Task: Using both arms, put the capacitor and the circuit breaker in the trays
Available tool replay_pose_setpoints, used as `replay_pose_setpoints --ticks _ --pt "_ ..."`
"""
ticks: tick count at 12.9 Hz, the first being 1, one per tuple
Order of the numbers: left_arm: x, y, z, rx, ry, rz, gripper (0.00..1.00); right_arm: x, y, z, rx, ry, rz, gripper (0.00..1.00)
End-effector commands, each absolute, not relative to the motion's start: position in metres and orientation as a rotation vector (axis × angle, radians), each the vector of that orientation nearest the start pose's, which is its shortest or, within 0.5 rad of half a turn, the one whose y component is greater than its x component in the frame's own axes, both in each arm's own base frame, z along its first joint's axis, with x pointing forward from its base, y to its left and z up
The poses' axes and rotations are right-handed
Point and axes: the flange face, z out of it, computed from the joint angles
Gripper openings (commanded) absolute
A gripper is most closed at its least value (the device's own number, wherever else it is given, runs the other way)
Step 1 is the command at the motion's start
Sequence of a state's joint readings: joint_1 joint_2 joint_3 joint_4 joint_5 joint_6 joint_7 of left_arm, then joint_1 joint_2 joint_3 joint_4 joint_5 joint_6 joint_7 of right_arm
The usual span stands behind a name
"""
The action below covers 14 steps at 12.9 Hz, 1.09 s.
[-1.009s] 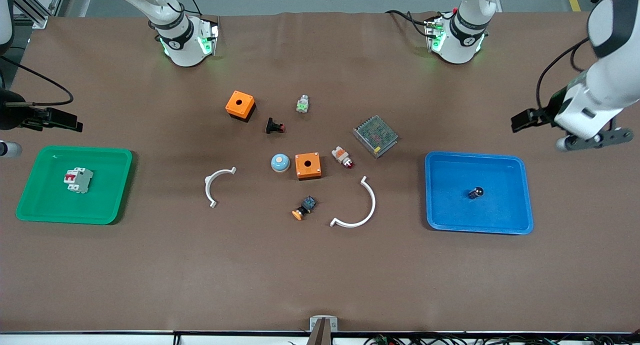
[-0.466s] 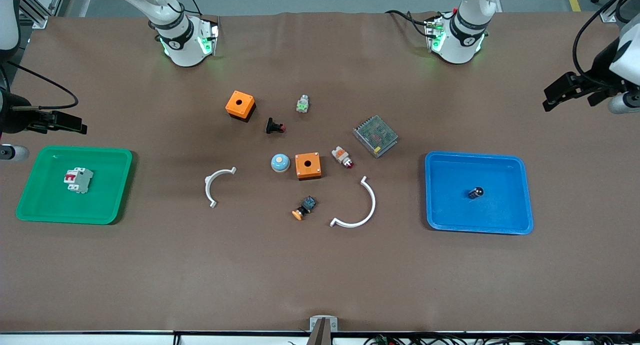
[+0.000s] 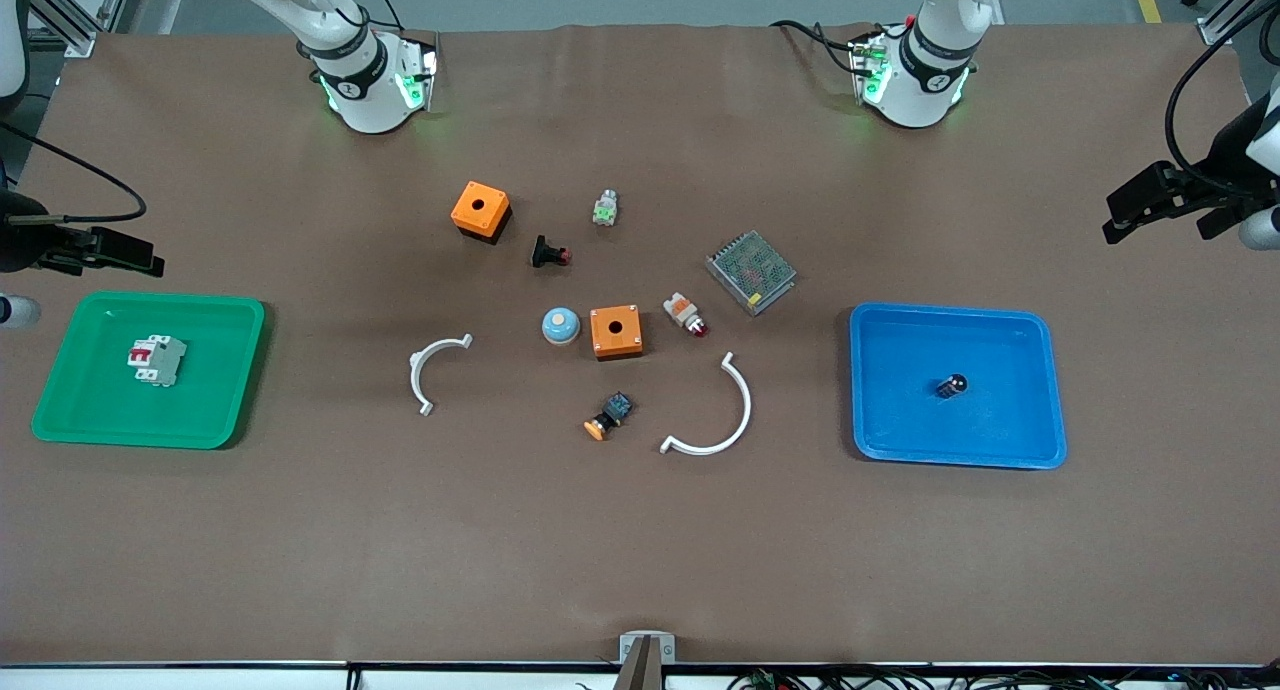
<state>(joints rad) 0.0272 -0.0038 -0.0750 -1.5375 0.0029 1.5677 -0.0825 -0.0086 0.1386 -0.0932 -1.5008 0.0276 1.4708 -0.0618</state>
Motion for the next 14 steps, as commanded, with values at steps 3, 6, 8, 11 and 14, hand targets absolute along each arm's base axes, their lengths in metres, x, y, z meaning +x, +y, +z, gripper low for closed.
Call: replay_pose_setpoints --ticks 3,6,8,11,14 --pt "0.558 -0.026 0.642 -3.167 -0.04 -0.034 1.0 0.557 -0.049 0.589 -3.093 0.05 0.166 1.0" --pt "0.559 -0.026 0.643 -3.167 -0.043 -0.037 1.0 0.537 -0.052 0.601 -3.089 0.06 0.168 1.0" --pt "0.559 -0.027 0.643 -3.167 -0.043 -0.037 1.0 0.525 -0.057 0.612 -3.088 0.071 0.141 1.0" --pt "0.559 -0.026 0.642 -3.167 -0.047 -0.034 1.0 0.518 -0.05 0.621 -3.111 0.041 0.122 1.0" --pt "0.559 -0.025 0.642 -3.167 -0.05 -0.034 1.0 0.516 -0.05 0.626 -3.112 0.039 0.098 1.0"
